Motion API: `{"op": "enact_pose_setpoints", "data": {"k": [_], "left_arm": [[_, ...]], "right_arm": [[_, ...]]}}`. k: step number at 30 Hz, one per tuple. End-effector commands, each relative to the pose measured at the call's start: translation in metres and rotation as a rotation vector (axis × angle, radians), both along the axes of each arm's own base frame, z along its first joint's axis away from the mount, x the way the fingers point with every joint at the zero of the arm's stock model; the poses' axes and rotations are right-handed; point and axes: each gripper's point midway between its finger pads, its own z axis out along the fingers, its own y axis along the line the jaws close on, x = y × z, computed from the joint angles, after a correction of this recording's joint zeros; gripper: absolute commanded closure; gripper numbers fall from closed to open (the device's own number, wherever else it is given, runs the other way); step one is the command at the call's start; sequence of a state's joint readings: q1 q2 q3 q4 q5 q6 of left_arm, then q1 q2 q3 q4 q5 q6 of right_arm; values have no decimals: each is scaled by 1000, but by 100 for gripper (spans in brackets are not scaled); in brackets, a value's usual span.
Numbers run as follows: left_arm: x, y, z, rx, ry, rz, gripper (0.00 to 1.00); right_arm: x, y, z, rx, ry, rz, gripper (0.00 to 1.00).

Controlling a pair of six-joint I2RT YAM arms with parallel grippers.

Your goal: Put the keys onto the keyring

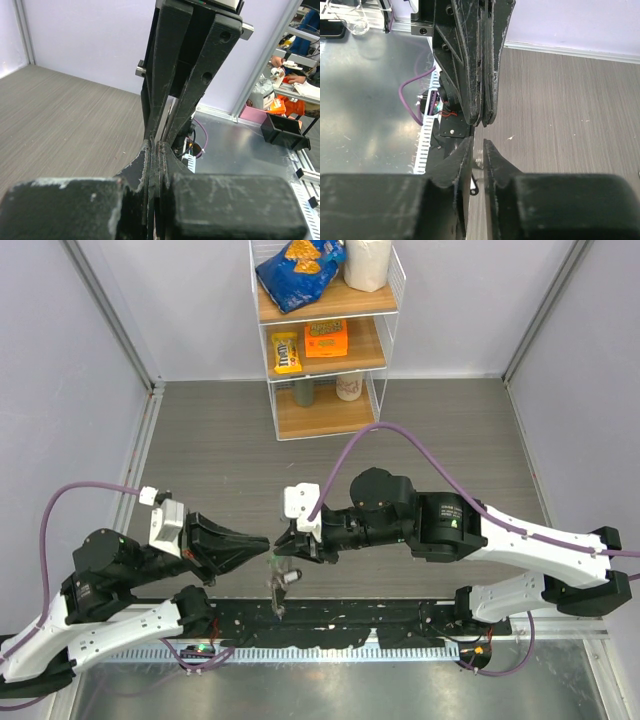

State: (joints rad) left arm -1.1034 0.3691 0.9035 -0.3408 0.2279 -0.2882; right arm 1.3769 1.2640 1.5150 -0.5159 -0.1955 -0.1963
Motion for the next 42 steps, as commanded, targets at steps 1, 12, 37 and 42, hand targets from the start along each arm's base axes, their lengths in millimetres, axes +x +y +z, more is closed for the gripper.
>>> {"op": "enact_pose_setpoints", "data": {"k": [1, 12, 37, 42], "left_arm": [[-3, 3, 18, -72, -29, -6, 100], [1, 6, 13, -69, -18, 18, 100], [95, 73, -95, 117, 280, 705, 30], [100, 91, -108, 109, 307, 793, 18]], "right_arm": [[-3, 5, 28, 84, -6, 24, 84], [3, -3, 10, 70, 21, -22, 78], [77, 63, -195, -34, 216, -227, 33], [84, 91, -206, 85, 95, -145, 34]]}}
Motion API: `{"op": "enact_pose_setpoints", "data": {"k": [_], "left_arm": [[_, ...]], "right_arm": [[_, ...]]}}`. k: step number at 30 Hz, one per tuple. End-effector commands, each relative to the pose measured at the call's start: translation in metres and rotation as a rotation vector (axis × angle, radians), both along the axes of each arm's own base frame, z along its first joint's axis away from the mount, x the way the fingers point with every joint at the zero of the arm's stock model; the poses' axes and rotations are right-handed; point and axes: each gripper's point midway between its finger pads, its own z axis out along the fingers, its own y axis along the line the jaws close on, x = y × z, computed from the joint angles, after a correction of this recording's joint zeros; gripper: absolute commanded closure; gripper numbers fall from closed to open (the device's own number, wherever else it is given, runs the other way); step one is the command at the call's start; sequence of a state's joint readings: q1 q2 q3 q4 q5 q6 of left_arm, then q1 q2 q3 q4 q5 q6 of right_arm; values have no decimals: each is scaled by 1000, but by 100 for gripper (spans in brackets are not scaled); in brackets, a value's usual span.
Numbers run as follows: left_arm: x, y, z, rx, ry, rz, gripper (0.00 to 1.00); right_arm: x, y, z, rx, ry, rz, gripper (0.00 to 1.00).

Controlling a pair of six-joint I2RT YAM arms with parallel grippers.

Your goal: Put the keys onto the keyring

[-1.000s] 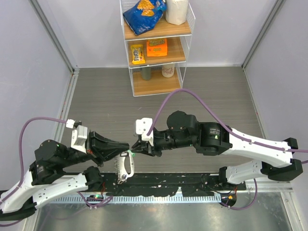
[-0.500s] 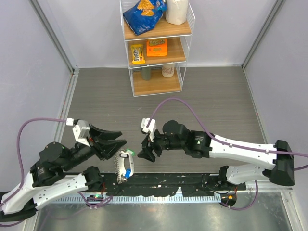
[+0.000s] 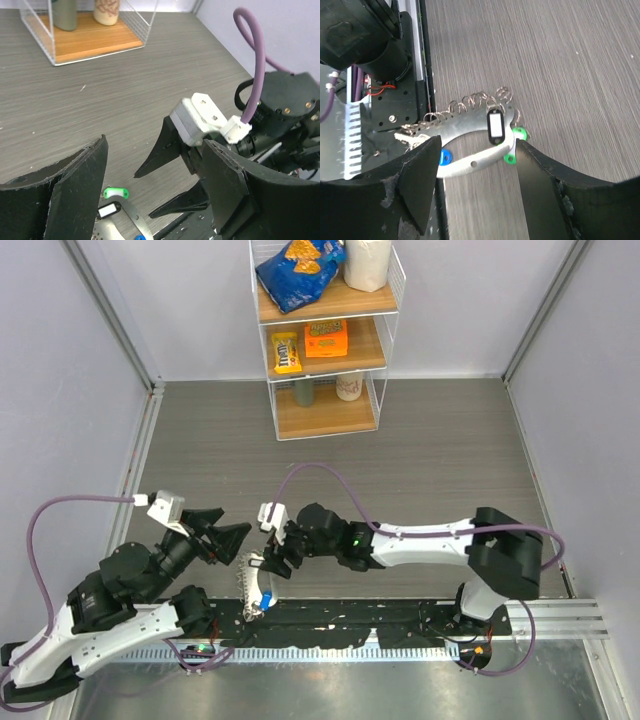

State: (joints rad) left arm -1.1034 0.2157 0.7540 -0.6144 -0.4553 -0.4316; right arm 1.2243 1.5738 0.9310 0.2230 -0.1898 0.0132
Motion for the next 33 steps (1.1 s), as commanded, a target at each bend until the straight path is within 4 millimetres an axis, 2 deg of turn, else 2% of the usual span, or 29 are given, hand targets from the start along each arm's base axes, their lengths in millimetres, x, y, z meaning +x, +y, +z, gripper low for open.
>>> {"op": "enact_pose_setpoints", "data": {"k": [1, 4, 8, 15, 20, 27, 33], "left_arm": [[11, 24, -8, -14, 28, 142, 18], [13, 29, -14, -20, 37, 172, 17], [14, 37, -15, -37, 13, 195, 16], [12, 46, -16, -47, -35, 200, 15], [12, 46, -24, -29, -47, 194, 13], [7, 55, -20, -70, -76, 190, 13], [6, 52, -20, -77, -79, 177, 13]], "right_arm": [[6, 40, 19, 196, -156, 102, 34], [6, 59, -1, 187, -201, 181, 36], [14, 72, -13, 218, -223, 214, 36], [31, 77, -20, 270, -259, 251, 37], [30, 81, -30, 255, -280, 309, 40], [29, 84, -41, 243, -289, 363, 44], [32, 85, -51, 221, -297, 380, 44]]}}
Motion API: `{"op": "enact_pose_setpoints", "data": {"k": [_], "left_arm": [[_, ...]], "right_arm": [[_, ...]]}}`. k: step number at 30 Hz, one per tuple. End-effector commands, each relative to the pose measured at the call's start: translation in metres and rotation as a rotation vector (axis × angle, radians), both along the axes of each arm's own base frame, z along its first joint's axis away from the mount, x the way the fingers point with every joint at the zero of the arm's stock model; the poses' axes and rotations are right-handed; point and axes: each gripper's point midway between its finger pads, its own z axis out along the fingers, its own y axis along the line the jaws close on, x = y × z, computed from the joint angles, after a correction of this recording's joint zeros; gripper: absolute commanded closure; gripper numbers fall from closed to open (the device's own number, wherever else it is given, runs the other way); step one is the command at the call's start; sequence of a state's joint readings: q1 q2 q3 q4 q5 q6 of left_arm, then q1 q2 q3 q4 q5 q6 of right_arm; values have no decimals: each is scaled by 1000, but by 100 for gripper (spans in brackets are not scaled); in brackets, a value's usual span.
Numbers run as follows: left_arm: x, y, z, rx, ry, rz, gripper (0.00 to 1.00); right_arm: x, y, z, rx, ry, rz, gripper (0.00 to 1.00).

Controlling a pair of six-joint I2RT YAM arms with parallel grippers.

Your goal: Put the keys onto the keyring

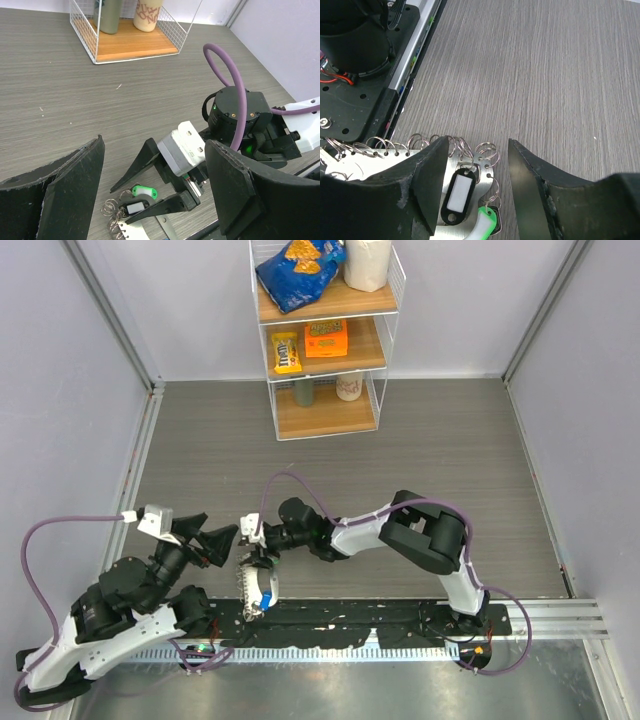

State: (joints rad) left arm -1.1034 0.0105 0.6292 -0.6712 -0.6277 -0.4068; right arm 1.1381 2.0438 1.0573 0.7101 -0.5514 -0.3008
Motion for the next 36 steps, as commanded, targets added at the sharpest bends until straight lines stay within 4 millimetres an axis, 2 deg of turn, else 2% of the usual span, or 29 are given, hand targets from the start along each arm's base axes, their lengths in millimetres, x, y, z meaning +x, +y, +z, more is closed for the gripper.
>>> {"op": "enact_pose_setpoints", "data": {"k": [1, 10, 23, 36], "left_arm": [[-4, 9, 14, -75, -51, 3, 13], [-3, 7, 13, -64, -48, 2, 12], [-2, 8, 12, -60, -49, 8, 12], [-2, 9, 12, -64, -50, 9, 12]], "right_arm": [[7, 10, 13, 53, -51, 26, 44], [17, 8, 3, 44, -31, 36, 45], [4, 0, -9, 7, 2, 99, 50], [2, 9, -14, -10, 26, 137, 54]]}}
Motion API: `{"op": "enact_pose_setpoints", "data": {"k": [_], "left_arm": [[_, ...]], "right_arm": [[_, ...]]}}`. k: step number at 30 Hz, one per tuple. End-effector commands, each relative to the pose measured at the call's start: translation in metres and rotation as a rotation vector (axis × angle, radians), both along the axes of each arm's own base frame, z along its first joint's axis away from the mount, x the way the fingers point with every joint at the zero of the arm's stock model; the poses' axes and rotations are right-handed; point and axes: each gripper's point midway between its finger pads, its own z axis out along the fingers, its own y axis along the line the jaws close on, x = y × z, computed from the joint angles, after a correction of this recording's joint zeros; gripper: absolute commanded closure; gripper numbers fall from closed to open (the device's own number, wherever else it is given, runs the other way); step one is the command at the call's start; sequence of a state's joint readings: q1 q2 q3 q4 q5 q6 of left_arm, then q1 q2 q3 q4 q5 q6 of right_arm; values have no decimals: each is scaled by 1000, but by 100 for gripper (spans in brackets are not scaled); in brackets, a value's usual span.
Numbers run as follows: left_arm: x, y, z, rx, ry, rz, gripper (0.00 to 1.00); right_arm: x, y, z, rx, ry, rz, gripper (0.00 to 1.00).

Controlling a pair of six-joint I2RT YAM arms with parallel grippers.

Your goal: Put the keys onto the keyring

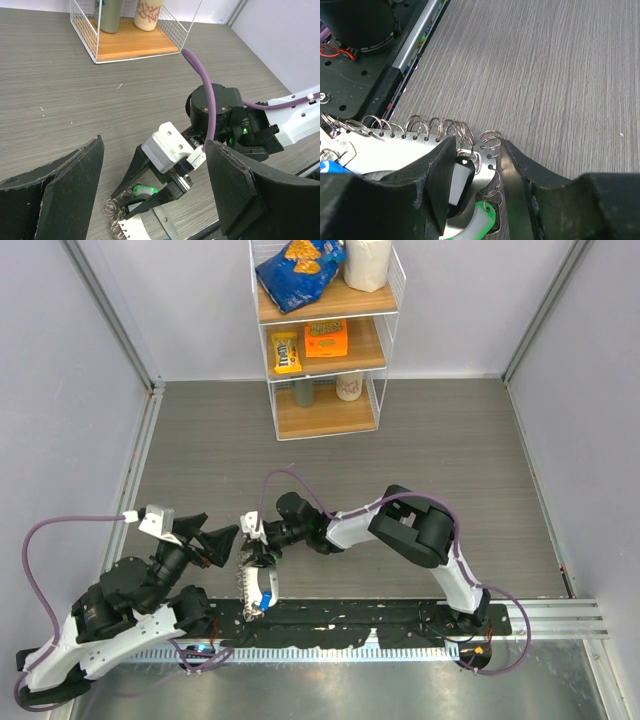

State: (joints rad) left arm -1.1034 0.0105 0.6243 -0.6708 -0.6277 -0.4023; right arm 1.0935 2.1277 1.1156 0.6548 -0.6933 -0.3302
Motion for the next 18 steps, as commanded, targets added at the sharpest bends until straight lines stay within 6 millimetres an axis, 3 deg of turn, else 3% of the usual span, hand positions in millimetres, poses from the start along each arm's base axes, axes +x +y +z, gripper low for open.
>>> {"op": "enact_pose_setpoints", "data": {"k": [1, 14, 16, 18], "left_arm": [[-3, 10, 14, -75, -51, 11, 12], [-2, 11, 13, -74, -49, 15, 11], [-2, 11, 13, -72, -48, 17, 11], [-2, 11, 12, -72, -47, 17, 11]], "right_arm": [[-2, 12, 13, 40, -15, 44, 54], [-15, 6, 4, 7, 10, 87, 62], [-16, 7, 3, 4, 12, 88, 66], [-16, 8, 2, 0, 13, 87, 81]]}}
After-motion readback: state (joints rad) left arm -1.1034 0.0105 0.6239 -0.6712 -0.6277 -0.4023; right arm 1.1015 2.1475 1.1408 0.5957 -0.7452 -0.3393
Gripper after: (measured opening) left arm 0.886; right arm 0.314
